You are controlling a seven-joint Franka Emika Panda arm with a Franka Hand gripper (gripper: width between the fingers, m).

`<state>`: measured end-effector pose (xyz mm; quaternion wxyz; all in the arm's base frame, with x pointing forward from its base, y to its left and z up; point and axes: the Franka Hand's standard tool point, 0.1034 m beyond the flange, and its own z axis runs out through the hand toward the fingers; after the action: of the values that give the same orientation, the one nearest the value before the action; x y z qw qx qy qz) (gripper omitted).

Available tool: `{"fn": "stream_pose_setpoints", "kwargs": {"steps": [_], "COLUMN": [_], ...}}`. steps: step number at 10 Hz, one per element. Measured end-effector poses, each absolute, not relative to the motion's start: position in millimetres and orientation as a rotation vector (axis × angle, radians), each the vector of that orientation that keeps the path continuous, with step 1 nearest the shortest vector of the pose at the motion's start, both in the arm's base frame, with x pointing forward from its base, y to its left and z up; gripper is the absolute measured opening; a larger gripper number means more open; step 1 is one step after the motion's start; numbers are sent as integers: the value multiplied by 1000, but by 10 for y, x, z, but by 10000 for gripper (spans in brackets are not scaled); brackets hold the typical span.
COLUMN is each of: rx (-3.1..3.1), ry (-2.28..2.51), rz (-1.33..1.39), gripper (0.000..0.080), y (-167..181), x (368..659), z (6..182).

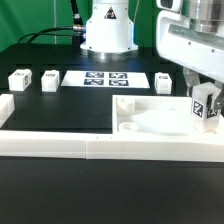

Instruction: Assemble square table

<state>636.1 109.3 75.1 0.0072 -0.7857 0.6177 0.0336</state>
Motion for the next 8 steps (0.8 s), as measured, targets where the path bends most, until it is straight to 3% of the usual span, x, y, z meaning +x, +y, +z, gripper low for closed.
{"fn": "stream_pose_setpoints", "kwargs": {"steps": [2, 4, 5, 6, 8], "rx": [-2321, -2427, -2503, -2582, -2738], "ry": [2104, 1955, 1787, 1636, 1297], "rz": [102, 72, -16, -65, -172], "gripper": [290, 290, 475, 595, 638], "y": [1108, 1111, 1125, 1153, 1168], "x": [6344, 6363, 6357, 6291, 6266], "z": [752, 757, 772, 774, 743]}}
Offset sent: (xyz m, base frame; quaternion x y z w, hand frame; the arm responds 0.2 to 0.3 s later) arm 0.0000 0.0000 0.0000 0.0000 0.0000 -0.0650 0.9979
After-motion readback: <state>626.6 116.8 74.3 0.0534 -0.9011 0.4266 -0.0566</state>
